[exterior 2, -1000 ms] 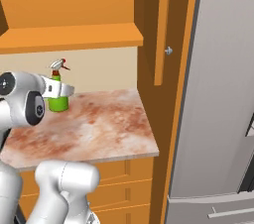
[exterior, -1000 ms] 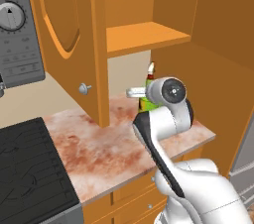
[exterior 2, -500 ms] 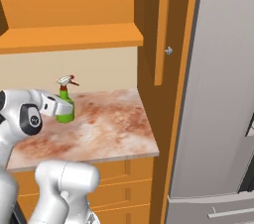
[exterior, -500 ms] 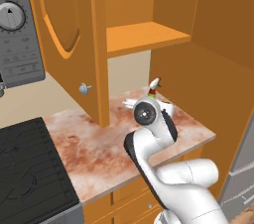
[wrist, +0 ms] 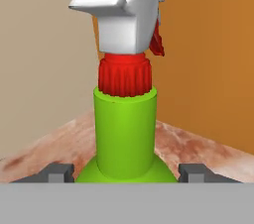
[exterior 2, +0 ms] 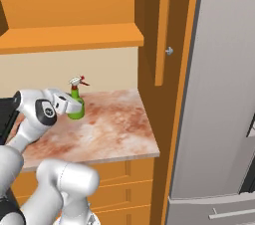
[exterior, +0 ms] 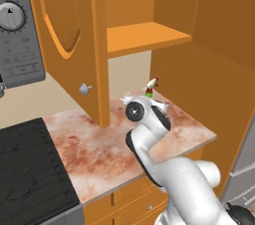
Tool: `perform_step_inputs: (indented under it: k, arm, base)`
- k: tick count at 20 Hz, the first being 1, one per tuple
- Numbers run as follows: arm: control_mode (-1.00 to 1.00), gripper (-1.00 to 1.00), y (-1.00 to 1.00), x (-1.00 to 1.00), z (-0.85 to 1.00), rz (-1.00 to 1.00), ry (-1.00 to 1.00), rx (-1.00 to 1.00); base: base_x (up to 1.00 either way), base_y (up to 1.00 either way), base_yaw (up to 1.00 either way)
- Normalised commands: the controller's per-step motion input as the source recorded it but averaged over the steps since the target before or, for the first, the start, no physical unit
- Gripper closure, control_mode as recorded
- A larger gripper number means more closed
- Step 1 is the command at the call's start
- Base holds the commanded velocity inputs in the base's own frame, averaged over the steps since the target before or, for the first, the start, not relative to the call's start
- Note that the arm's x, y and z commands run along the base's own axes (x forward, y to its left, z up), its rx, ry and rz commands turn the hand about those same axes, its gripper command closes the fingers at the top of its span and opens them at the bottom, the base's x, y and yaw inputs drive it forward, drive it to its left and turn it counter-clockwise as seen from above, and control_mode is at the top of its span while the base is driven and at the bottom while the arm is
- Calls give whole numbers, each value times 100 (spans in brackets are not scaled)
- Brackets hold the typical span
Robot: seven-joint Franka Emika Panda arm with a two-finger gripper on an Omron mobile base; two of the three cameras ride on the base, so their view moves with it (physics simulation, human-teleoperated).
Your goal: Move the cutting board and knife to the sink. Then move spray from the cabinet to the counter.
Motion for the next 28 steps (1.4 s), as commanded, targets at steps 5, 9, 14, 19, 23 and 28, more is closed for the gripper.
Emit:
perform_step_inputs:
  k: [5,9,14,19,23,28]
  arm:
    - [-100,100,2,66,-11,-10,0,0]
    - [-100,100,0,31,0,-4,1,0]
    - [-100,100,0,2,-2,0,7,0]
    - [-100,100,0,0,-16,0,6,0]
    - [-100,100,0,0,-39,0,3,-1]
    - [-100,100,8,5,-16,4,6,-1]
  base:
    - [0,0,0]
    - [0,0,0]
    - [0,0,0]
    - [0,0,0]
    - [0,0,0]
    - [0,0,0]
